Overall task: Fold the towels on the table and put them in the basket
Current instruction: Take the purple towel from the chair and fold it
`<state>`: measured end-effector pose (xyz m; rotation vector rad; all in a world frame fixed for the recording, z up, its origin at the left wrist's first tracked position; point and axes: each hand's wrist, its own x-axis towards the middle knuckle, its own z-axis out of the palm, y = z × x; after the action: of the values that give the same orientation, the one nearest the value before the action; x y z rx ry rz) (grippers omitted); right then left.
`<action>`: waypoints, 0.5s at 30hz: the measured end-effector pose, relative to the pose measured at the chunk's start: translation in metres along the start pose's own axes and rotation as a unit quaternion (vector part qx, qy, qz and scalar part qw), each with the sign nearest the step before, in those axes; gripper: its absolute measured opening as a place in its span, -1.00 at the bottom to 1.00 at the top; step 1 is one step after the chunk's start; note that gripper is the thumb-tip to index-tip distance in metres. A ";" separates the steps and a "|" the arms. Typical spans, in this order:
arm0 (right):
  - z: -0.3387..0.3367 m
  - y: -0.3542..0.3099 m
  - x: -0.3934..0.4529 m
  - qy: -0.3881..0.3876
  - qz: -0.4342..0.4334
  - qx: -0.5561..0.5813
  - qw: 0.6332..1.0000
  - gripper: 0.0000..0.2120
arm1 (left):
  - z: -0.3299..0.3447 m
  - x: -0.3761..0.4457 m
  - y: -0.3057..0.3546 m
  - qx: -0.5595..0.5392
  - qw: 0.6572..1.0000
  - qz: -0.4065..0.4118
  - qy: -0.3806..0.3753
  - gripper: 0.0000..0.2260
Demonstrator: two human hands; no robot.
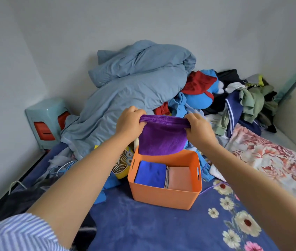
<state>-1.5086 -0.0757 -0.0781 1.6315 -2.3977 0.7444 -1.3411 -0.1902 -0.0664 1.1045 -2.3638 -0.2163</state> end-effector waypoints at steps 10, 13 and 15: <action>0.091 0.059 0.037 0.000 0.189 0.179 0.966 -0.71 | 0.125 0.059 -0.036 -0.262 0.951 -0.090 -0.138 -0.79; 0.123 0.087 0.039 0.015 0.298 0.274 0.914 -0.66 | 0.173 0.067 -0.038 -0.294 0.931 -0.135 -0.172 -0.77; 0.148 0.105 0.036 -0.002 0.342 0.276 0.899 -0.77 | 0.208 0.067 -0.041 -0.307 0.913 -0.162 -0.216 -0.82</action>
<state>-1.5953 -0.1463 -0.2251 0.8347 -2.9510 1.6505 -1.4567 -0.2825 -0.2321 1.1895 -2.1745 -1.3439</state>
